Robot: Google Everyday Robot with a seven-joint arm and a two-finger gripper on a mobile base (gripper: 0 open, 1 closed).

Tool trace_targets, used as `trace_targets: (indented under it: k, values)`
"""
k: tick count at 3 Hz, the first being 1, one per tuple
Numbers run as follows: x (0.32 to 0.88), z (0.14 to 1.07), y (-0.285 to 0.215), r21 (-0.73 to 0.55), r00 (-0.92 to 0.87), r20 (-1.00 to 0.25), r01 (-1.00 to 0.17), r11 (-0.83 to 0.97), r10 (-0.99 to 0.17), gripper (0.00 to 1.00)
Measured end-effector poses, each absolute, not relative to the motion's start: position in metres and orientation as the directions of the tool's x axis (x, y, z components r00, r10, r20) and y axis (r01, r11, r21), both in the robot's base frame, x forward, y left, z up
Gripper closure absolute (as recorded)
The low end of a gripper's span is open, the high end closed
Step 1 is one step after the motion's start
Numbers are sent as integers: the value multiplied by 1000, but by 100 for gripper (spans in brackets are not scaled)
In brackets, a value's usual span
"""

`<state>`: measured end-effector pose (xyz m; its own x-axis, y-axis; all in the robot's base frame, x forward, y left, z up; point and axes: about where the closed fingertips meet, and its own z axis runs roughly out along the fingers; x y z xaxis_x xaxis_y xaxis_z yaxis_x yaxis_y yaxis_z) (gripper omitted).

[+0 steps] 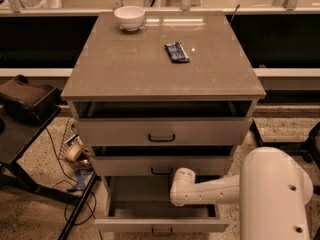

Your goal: Open bottom drawer

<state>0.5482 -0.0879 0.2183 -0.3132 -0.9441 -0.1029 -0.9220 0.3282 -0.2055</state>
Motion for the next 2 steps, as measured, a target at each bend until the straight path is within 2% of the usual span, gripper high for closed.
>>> trace_targets:
  k: [2]
  values:
    - [529,157,-114,-97,-367,-29,-925,368,-930,100]
